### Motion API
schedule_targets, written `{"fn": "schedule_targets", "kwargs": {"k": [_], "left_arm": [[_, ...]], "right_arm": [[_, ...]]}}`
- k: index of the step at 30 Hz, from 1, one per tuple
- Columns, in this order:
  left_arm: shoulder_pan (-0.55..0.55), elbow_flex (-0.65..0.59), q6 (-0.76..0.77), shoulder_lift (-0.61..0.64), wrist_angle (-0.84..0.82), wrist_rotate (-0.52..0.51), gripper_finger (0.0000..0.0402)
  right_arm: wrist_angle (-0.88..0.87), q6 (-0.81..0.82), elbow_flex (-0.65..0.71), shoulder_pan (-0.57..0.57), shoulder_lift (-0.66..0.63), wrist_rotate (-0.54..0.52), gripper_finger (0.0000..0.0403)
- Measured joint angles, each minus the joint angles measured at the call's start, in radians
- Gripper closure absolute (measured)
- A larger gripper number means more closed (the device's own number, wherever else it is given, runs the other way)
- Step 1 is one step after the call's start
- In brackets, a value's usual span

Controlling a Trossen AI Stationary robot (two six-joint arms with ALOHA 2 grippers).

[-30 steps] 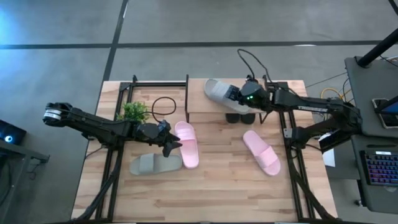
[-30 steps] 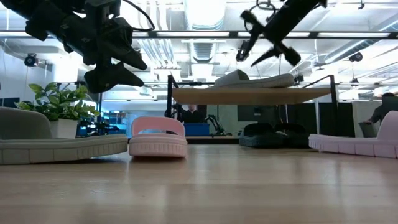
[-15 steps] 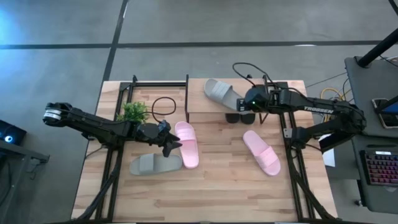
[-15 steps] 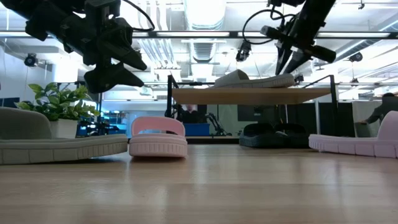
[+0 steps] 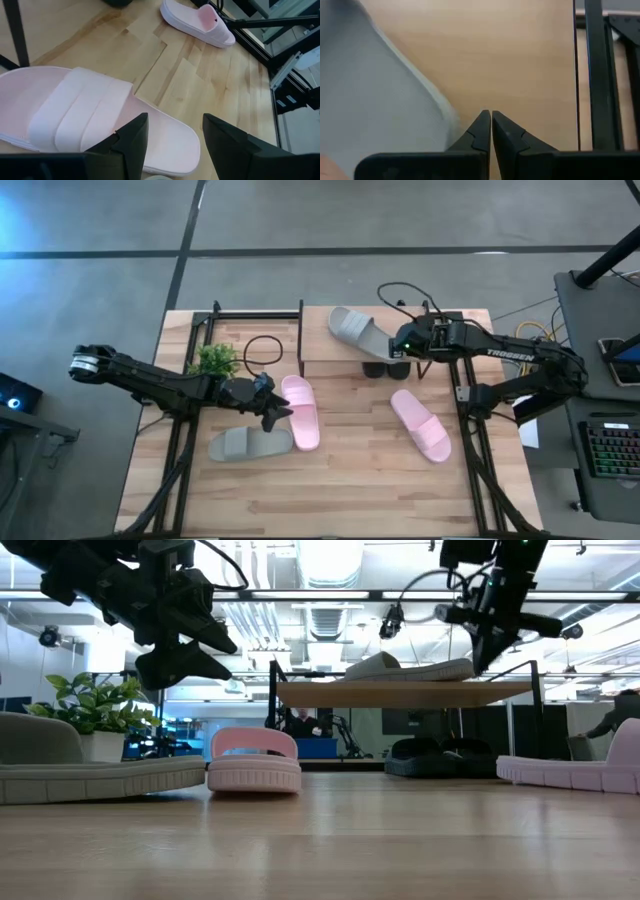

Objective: Pick and place slides into the shelf
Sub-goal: Put the bottom gray slipper on the shelf

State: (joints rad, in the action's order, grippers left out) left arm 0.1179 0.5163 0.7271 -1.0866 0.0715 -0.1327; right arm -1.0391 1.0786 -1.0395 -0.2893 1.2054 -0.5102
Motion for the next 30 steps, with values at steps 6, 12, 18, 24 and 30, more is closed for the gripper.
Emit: {"fn": "schedule_targets", "kwargs": {"k": [6, 12, 18, 24, 30], "left_arm": [[0.0, 0.0, -0.001, 0.0, 0.001, -0.03, 0.0228], [0.0, 0.0, 0.0, 0.0, 0.005, -0.03, 0.0228], [0.0, 0.0, 0.001, 0.0, 0.005, -0.03, 0.0228], [0.0, 0.0, 0.003, 0.0, 0.004, -0.03, 0.0228], [0.0, 0.0, 0.027, 0.0, 0.003, -0.03, 0.0228]], "right_arm": [[0.004, -0.006, 0.006, 0.001, 0.019, 0.026, 0.0394], [0.065, -0.102, -0.002, 0.015, 0.035, 0.117, 0.0394], [0.23, -0.144, -0.003, 0.037, 0.04, 0.203, 0.0394], [0.199, -0.168, -0.017, 0.043, 0.068, 0.275, 0.0394], [0.266, -0.311, -0.032, 0.1, 0.065, 0.289, 0.0394]]}}
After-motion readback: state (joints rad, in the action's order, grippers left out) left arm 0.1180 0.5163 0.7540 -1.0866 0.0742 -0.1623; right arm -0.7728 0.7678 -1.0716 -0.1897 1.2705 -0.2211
